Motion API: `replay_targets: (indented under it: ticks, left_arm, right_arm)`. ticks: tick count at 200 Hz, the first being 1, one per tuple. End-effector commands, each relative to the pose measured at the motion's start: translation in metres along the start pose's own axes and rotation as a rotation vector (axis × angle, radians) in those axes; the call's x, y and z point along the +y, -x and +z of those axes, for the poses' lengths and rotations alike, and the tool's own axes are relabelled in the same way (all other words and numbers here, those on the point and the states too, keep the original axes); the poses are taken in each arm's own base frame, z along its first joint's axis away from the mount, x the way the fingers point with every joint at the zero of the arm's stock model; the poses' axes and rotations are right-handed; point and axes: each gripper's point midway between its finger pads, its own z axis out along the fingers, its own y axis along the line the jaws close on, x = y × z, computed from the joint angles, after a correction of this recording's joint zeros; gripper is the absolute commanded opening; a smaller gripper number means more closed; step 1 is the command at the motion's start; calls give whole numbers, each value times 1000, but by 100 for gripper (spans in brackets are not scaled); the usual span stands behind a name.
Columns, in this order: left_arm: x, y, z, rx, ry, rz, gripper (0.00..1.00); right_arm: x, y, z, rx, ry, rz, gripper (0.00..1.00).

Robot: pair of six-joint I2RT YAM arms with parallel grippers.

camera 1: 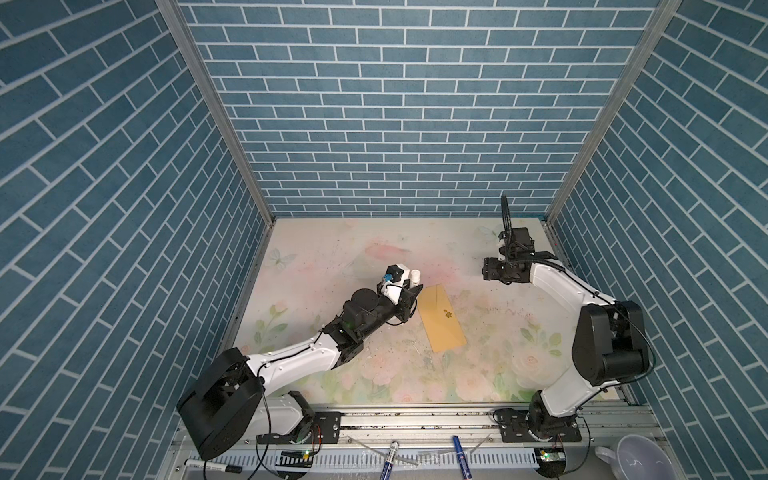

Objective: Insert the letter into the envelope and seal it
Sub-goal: 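Lower the right gripper onto the translucent glue stick cap and grasp it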

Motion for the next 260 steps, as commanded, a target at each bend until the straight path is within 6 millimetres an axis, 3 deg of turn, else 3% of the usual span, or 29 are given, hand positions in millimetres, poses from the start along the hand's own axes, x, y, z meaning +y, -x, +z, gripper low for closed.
replay_targets:
  ticks: [1, 32, 108, 169, 260]
  left_arm:
    - [-1, 7, -8, -12, 0, 28, 0]
    - [-2, -1, -11, 5, -8, 36, 0]
    - [-4, -12, -5, 22, -28, 22, 0]
    - [-5, -15, -2, 27, -36, 1, 0]
    - [-4, -18, 1, 28, -37, -17, 0]
  right_arm:
    - [-5, 1, 8, 48, -31, -35, 72]
    - [-12, -1, 22, 72, -71, -64, 68]
    - [-19, 14, 49, 91, -107, -77, 54]
    - [-17, 23, 59, 93, -79, -63, 43]
    - [-18, 20, 73, 133, -63, -59, 41]
